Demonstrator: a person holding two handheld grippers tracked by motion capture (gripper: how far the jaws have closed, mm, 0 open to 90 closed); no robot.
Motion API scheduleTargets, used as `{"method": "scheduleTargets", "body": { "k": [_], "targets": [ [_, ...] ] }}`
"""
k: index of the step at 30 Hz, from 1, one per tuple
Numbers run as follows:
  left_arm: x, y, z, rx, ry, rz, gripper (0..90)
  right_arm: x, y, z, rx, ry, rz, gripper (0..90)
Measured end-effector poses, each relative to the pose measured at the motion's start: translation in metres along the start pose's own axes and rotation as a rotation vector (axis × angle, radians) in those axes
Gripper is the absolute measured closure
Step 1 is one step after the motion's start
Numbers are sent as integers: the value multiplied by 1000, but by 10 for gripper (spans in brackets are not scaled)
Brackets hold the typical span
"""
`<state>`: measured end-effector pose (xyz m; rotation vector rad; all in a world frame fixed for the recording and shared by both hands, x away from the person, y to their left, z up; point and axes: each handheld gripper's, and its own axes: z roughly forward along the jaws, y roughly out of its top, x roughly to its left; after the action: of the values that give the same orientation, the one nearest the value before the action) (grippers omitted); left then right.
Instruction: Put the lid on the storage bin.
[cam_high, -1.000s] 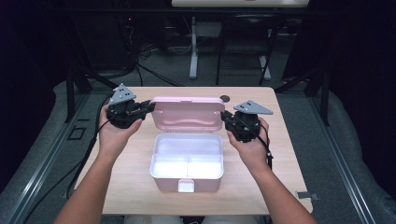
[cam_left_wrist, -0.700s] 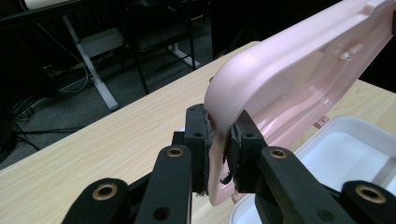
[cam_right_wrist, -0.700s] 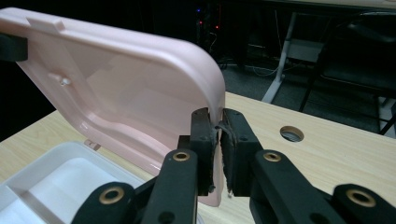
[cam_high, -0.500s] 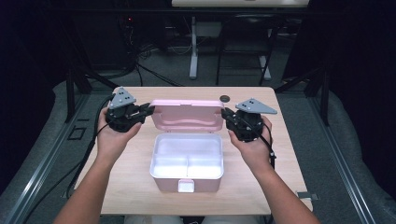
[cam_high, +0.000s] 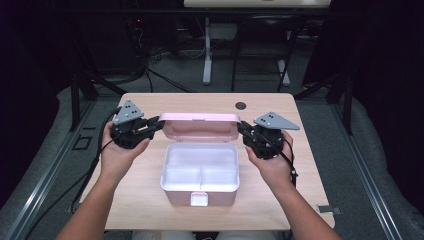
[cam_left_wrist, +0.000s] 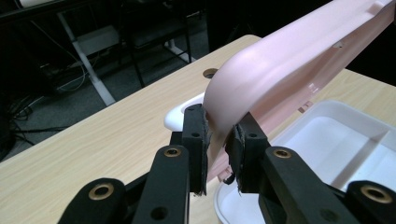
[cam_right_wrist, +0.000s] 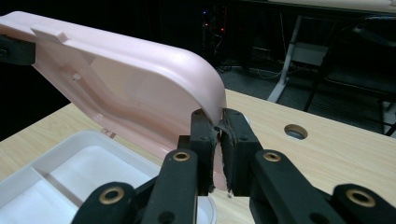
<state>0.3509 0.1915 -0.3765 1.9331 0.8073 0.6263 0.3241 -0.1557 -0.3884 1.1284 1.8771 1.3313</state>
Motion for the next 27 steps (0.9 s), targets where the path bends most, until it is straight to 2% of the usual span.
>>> {"method": "scheduleTargets", "body": {
  "k": [12, 19, 27],
  "targets": [
    [-11, -9, -11, 18, -2, 26, 758, 8, -12, -12, -1, 15, -21, 822],
    [-15, -14, -14, 20, -12, 19, 740, 11, -19, -17, -3, 21, -32, 815],
    [-20, -21, -18, 25, -22, 20, 729, 13, -26, -21, 2, 34, -22, 804]
  ]
}}
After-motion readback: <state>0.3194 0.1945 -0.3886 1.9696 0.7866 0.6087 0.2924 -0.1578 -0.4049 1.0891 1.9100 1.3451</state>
